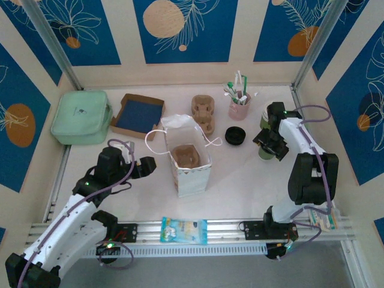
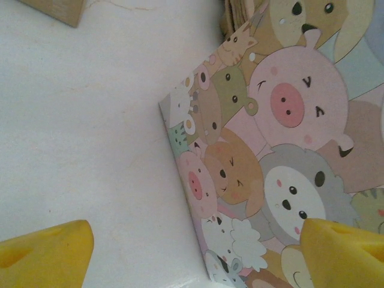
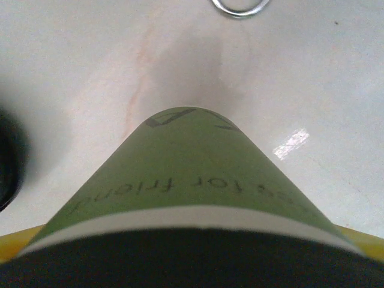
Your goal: Pack the takeout coffee
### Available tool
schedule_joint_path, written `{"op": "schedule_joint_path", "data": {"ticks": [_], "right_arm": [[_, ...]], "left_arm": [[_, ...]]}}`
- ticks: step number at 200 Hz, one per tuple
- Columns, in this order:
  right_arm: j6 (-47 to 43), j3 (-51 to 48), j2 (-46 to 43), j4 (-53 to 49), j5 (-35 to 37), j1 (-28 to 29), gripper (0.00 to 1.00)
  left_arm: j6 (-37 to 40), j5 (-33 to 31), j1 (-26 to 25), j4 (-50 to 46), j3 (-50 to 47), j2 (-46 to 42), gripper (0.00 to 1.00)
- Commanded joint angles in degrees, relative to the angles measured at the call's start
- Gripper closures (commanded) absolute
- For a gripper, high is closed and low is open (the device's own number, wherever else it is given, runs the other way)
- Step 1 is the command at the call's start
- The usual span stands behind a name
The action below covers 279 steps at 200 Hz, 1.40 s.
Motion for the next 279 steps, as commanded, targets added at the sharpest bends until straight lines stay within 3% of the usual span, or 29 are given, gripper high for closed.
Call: {"op": "schedule_joint_path", "data": {"ticks": [1,54,84,154,279], "right_arm": [[-4.09,3.7,-3.47,-4.09,-1.16,1.81,0.53],[-10.46,11.02,-7.82,-8.22,-7.4,5.88,0.58],[-11.86,17.44,-8.3,-11.78,-7.56,8.39,0.59],[-14.71,30.36,-7.49,-16.57,-10.54,13.36,0.59],[-17.41,47.73,-1.74,-25.59,-7.41,25.15,0.61]], "left_arm": [[0.86,-0.81,0.52,-1.1,2.23,-0.48,0.11],[1.33,-0.67,0.52,-1.83,4.39,-0.22,0.11],[2.1,-1.43,0.52,-4.36,7.27,-1.35,0.12],[6.56,-6.47,0.48,-16.34,22.06,0.88,0.13],[13.6,-1.8,0.26,-17.65,37.99,14.48,0.15]]}}
